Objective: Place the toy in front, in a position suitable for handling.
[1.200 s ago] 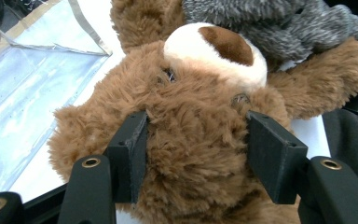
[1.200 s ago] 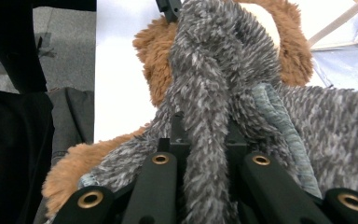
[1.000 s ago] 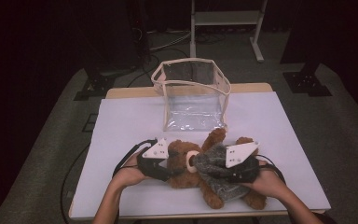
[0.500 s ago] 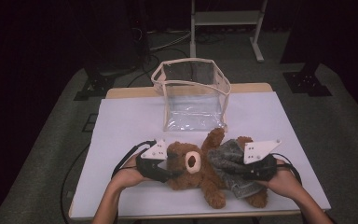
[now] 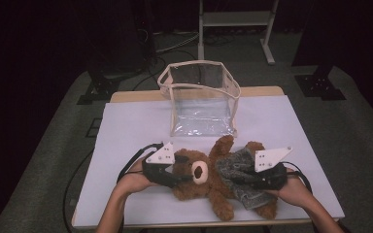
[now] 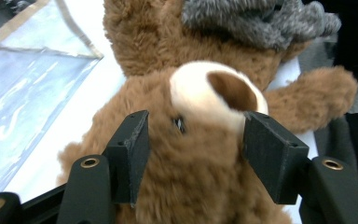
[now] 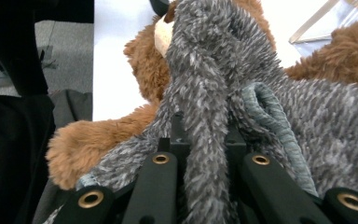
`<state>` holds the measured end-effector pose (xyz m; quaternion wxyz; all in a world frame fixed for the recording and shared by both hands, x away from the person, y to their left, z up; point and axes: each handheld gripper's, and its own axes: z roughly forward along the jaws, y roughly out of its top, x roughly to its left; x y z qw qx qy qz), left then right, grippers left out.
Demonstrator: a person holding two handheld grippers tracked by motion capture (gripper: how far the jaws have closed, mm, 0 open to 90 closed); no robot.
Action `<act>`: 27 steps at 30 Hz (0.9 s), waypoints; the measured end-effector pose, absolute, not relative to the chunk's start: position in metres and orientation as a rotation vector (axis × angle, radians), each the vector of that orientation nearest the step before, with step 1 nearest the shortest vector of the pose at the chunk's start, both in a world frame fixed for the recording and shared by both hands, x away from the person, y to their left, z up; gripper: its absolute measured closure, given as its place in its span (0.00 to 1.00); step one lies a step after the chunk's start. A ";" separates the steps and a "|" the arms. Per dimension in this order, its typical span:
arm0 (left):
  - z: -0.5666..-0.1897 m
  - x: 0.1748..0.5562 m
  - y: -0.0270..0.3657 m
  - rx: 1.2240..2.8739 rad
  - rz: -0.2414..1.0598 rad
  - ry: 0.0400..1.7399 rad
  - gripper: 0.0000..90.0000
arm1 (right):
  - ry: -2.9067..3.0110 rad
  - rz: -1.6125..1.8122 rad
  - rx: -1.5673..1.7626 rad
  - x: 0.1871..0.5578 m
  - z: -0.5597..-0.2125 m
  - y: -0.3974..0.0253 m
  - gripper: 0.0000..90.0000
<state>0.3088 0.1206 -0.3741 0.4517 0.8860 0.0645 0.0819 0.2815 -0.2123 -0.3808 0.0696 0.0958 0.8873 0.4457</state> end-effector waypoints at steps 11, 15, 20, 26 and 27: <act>-0.382 0.306 0.116 2.218 0.131 0.126 0.45 | 2.653 1.270 0.244 0.301 -0.355 -0.197 0.89; -0.381 0.303 0.117 2.219 0.121 0.113 0.46 | 2.642 1.266 0.304 0.312 -0.355 -0.207 0.89; -0.375 0.305 0.119 2.202 0.136 0.110 0.46 | 2.667 1.303 0.360 0.310 -0.365 -0.215 0.89; -0.376 0.305 0.114 2.211 0.068 0.088 0.45 | 2.689 1.287 0.307 0.299 -0.365 -0.207 0.89; -0.376 0.305 0.113 2.213 0.063 0.086 0.46 | 2.690 1.280 0.299 0.299 -0.363 -0.205 0.89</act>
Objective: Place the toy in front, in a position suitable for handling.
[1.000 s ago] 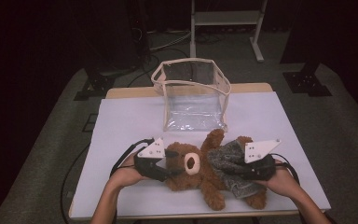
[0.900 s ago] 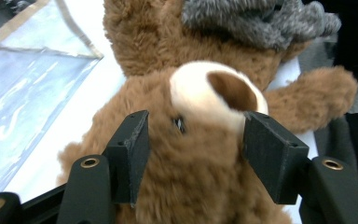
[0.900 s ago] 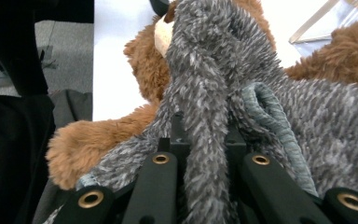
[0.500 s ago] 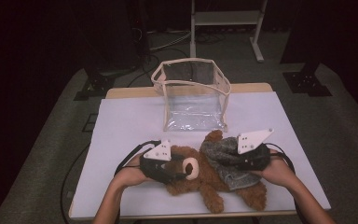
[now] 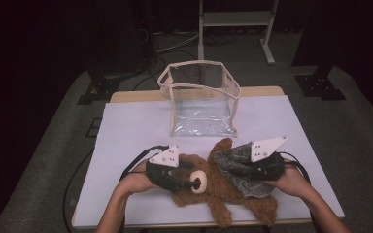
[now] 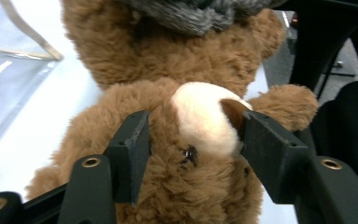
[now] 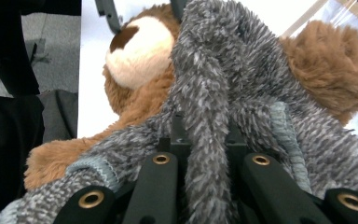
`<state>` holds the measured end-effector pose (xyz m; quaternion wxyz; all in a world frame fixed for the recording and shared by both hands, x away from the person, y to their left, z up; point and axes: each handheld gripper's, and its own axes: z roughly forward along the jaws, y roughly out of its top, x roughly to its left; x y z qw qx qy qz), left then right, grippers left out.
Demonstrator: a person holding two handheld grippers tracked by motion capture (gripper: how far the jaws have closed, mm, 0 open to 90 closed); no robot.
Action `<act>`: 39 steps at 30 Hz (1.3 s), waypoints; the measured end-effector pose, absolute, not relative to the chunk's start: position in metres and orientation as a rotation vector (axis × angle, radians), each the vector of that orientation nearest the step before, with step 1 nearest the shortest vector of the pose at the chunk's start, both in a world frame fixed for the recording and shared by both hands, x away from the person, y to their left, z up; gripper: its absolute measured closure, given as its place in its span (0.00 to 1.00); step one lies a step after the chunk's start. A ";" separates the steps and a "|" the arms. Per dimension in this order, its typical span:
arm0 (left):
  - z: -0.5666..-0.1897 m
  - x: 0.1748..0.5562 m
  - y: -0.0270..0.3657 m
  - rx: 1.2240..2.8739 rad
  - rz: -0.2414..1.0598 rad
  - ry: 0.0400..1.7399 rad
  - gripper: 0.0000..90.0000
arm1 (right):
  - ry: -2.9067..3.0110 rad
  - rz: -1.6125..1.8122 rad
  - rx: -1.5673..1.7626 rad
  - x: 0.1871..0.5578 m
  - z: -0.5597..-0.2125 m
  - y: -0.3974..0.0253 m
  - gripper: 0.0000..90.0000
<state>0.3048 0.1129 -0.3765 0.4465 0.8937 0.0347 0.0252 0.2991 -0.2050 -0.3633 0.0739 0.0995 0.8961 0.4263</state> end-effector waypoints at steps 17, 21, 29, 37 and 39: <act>-0.378 0.301 0.111 2.234 0.060 0.068 0.47 | 2.690 1.323 0.376 0.327 -0.364 -0.213 0.89; -0.375 0.302 0.112 2.227 0.075 0.065 0.46 | 2.692 1.360 0.442 0.326 -0.366 -0.226 0.89; -0.365 0.310 0.119 2.156 0.098 0.112 0.46 | 2.710 1.373 0.375 0.319 -0.367 -0.216 0.89; -0.371 0.314 0.114 2.183 0.068 0.150 0.49 | 2.726 1.371 0.316 0.315 -0.363 -0.209 0.89; -0.372 0.312 0.111 2.208 0.051 0.141 0.49 | 2.734 1.365 0.279 0.315 -0.361 -0.200 0.89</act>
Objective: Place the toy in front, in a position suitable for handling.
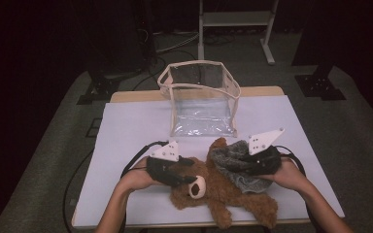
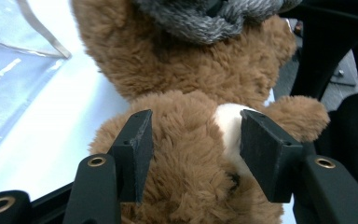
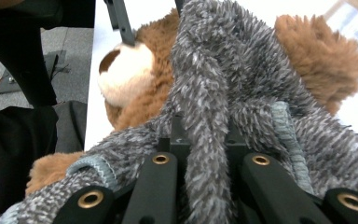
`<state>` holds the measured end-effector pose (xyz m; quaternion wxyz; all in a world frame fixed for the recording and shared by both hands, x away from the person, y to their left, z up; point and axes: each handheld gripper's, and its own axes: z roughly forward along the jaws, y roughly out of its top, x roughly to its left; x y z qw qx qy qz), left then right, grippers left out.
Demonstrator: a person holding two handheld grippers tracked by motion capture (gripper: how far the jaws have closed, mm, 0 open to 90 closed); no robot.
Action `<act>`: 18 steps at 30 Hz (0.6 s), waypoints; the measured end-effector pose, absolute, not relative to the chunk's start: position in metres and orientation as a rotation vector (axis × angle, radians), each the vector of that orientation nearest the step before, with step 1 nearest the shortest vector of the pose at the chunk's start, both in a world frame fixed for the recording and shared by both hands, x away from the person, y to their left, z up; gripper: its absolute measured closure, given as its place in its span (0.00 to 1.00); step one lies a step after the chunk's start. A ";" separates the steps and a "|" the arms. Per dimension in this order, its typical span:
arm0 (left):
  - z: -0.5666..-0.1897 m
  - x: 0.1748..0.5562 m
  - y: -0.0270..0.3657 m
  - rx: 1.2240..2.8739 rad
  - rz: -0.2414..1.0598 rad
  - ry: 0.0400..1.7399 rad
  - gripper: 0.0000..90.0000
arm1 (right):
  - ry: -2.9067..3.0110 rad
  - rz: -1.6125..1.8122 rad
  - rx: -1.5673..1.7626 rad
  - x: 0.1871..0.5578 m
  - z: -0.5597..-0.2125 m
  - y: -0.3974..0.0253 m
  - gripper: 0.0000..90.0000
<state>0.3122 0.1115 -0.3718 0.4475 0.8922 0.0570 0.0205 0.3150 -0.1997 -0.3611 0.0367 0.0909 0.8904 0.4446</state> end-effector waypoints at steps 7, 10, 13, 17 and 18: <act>-0.372 0.310 0.111 2.218 0.045 0.137 0.50 | 2.720 1.351 0.295 0.319 -0.358 -0.205 0.89; -0.371 0.310 0.111 2.222 0.048 0.131 0.50 | 2.715 1.367 0.335 0.320 -0.360 -0.215 0.89; -0.371 0.310 0.110 2.227 0.051 0.122 0.50 | 2.693 1.384 0.418 0.323 -0.363 -0.235 0.89; -0.371 0.309 0.109 2.230 0.048 0.116 0.50 | 2.685 1.394 0.451 0.324 -0.364 -0.242 0.89; -0.371 0.309 0.109 2.230 0.044 0.118 0.50 | 2.685 1.391 0.446 0.325 -0.364 -0.240 0.89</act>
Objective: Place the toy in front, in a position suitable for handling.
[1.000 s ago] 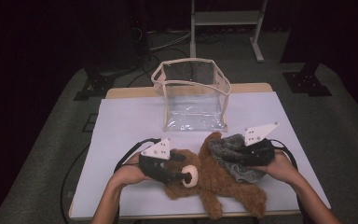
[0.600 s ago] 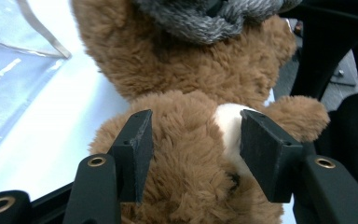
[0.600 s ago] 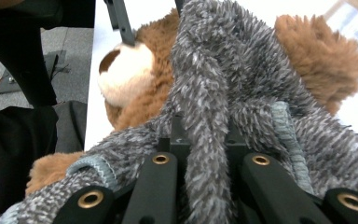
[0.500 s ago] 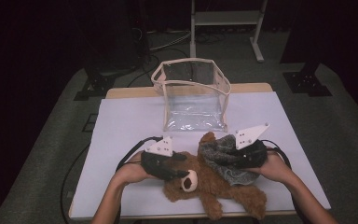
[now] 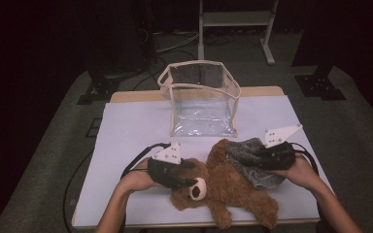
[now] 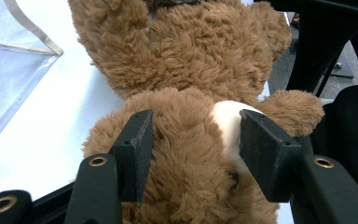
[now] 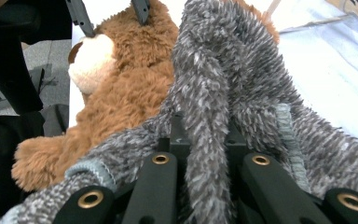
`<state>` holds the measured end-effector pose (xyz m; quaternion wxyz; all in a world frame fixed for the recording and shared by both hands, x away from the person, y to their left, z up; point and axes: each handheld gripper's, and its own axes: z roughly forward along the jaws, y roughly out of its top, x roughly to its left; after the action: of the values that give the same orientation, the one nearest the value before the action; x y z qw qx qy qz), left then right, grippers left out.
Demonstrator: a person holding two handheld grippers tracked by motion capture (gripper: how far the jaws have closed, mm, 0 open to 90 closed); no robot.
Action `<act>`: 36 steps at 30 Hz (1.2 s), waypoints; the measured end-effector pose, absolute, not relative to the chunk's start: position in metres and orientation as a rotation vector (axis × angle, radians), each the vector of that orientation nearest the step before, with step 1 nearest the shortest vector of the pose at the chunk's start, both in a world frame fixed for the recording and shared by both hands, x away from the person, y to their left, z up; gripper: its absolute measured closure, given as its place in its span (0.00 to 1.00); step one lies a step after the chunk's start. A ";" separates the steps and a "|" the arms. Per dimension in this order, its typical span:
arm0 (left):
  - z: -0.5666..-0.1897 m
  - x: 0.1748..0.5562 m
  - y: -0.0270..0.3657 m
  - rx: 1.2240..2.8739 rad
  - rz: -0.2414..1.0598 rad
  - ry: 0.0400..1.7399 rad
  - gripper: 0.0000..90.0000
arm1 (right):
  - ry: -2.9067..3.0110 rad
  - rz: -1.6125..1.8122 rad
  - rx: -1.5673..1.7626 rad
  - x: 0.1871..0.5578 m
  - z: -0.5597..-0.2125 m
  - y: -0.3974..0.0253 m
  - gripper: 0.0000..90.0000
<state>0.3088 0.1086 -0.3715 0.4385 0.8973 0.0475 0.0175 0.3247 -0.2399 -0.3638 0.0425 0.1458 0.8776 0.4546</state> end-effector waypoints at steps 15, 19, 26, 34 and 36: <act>-0.361 0.313 0.113 2.216 0.107 0.131 0.50 | 2.746 1.375 0.317 0.327 -0.362 -0.196 0.89; -0.366 0.317 0.110 2.256 0.119 0.151 0.50 | 2.737 1.372 0.305 0.326 -0.362 -0.196 0.89; -0.370 0.314 0.110 2.257 0.090 0.162 0.52 | 2.722 1.379 0.335 0.327 -0.361 -0.206 0.89; -0.371 0.313 0.111 2.252 0.093 0.159 0.52 | 2.685 1.393 0.450 0.324 -0.365 -0.241 0.89; -0.371 0.314 0.111 2.252 0.092 0.158 0.52 | 2.681 1.394 0.469 0.323 -0.365 -0.246 0.88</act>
<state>0.3137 0.1111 -0.3714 0.4268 0.9014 0.0632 0.0367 0.3230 -0.2463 -0.3653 0.0419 0.1532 0.8760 0.4553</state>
